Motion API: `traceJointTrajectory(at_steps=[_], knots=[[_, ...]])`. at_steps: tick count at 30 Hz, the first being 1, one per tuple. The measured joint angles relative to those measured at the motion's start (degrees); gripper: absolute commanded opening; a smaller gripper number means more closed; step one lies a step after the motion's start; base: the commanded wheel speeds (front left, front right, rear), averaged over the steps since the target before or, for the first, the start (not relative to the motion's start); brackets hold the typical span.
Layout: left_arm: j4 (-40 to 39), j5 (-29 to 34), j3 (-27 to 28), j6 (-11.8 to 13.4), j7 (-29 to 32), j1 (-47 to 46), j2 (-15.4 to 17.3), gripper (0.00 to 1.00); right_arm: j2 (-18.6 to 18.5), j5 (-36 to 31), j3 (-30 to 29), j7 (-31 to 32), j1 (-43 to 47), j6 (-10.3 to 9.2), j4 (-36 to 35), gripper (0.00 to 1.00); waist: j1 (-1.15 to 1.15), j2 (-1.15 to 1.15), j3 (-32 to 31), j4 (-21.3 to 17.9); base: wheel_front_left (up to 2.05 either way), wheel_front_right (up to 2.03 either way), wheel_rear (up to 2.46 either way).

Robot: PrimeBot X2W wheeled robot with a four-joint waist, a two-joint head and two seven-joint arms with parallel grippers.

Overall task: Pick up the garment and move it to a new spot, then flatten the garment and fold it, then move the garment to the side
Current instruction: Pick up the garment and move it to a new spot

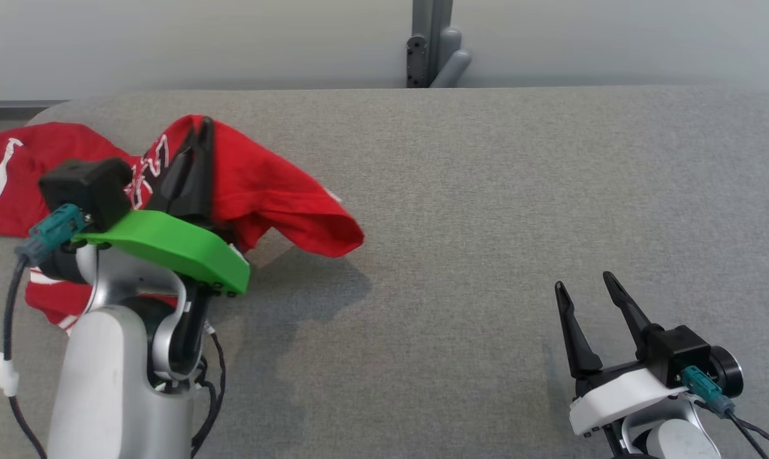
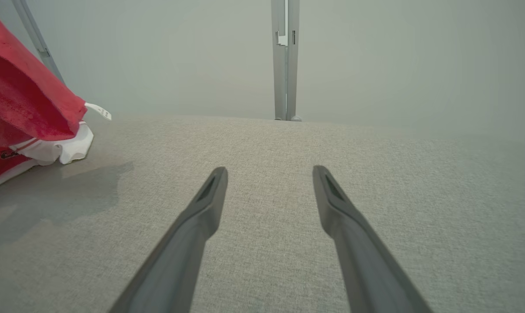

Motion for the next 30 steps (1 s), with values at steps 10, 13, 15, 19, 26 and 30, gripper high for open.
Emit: traceJointTrajectory(at_steps=[10,13,15,19,26,30], knots=[[2.49,-3.04,-13.07,2.92,0.43,-8.45,-0.71,0.00,0.41,1.25,-0.34,0.00,-1.64,0.00,-0.01,1.00,0.00,0.00,0.61,-8.78,0.00,0.00,0.00],[5.47,-4.70,-18.01,4.56,-1.32,-12.87,-0.83,0.00,0.41,2.71,-0.14,0.00,-1.88,0.00,0.12,1.00,0.00,0.00,0.92,-12.05,0.00,0.00,0.00],[7.75,-5.84,-20.46,5.97,-3.10,-15.96,-0.86,0.00,0.42,3.60,0.16,0.00,-2.01,0.00,0.22,1.00,0.00,0.00,1.14,-14.29,0.00,0.00,0.00],[11.61,-9.85,-25.63,8.50,-6.23,-21.86,-0.88,0.00,0.41,5.75,0.27,0.00,-2.47,0.00,0.33,1.00,0.00,0.00,1.68,-18.78,0.00,0.00,0.00],[25.72,-12.58,-31.86,12.22,-10.05,-25.98,-0.99,0.00,0.42,7.77,1.08,0.00,-2.55,0.00,0.30,1.00,0.00,0.00,3.01,-25.30,0.00,0.00,0.00],[37.93,-12.18,-33.11,12.20,-11.03,-25.03,-0.60,0.00,0.43,8.84,1.33,0.00,-2.83,0.00,0.21,1.00,0.00,0.00,4.22,-27.69,0.00,0.00,0.00]])
